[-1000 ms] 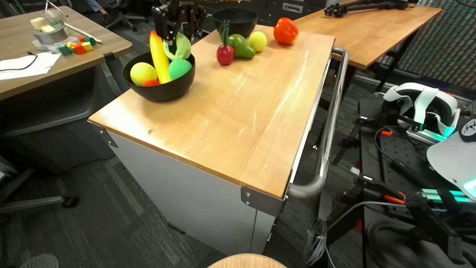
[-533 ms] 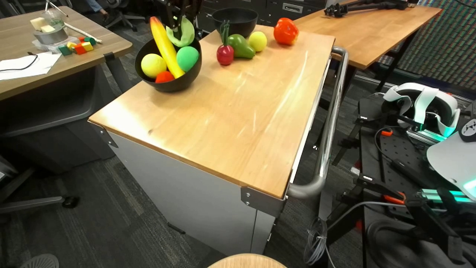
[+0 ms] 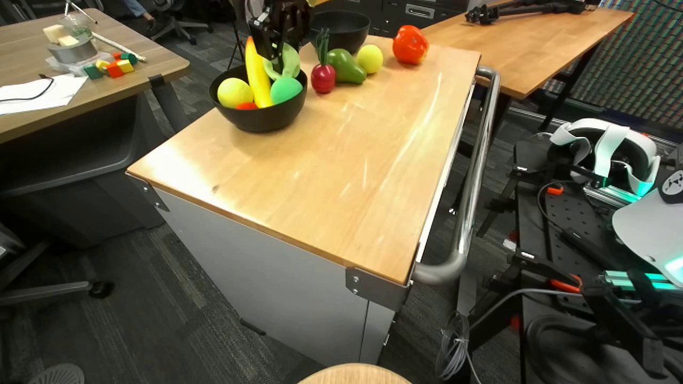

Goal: Take the fruits and vegetables out of the bowls and put them on the table

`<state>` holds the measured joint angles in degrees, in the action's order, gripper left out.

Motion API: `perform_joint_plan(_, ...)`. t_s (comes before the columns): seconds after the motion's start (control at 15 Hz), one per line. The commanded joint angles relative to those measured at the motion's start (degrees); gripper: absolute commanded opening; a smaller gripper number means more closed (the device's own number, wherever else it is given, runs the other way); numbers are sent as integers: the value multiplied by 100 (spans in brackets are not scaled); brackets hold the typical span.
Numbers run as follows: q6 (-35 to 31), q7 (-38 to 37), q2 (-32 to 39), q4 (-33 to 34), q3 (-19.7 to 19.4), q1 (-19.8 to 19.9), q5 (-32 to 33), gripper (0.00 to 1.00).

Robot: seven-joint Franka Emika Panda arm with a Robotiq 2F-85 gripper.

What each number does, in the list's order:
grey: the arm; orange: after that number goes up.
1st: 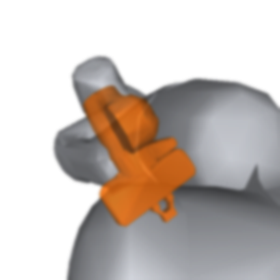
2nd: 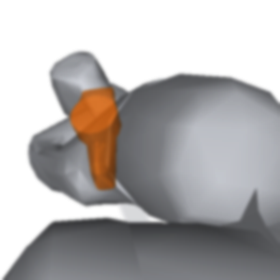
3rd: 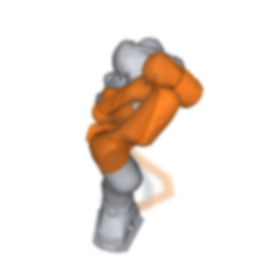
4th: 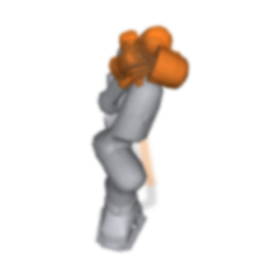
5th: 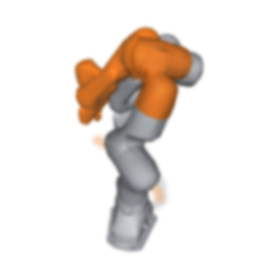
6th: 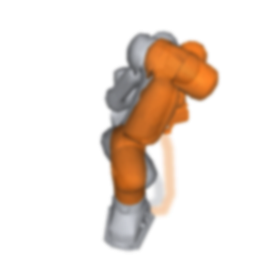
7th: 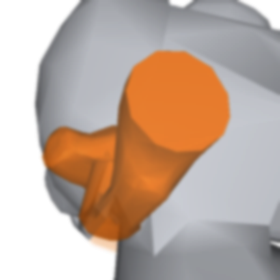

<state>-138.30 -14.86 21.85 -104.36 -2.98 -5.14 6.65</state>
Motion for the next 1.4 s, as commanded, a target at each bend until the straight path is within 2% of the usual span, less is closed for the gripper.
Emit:
perform_joint_plan(0.0,156,-47,-61,-31,66,22,-164,67)
perform_joint_plan(0.27,261,-117,-83,-18,47,-31,-86,98)
perform_joint_plan(0.33,269,-92,-86,-19,65,-23,-111,68)
perform_joint_plan(0.4,242,-54,-93,-31,92,-7,-155,59)
perform_joint_plan(0.47,242,-63,-98,-36,82,-26,-99,59)
perform_joint_plan(0.67,257,-78,-113,-10,92,-49,-75,37)
perform_joint_plan(0.8,254,-92,-134,-17,86,-71,-26,33)
perform_joint_plan(0.93,292,-147,-141,4,51,-110,70,25)
perform_joint_plan(1.0,301,-150,-132,14,50,-113,85,74)
perform_joint_plan(1.13,315,-146,-125,23,55,-117,82,80)
perform_joint_plan(1.27,316,-142,-124,23,59,-127,81,96)
perform_joint_plan(1.33,307,-139,-123,25,62,-128,75,100)
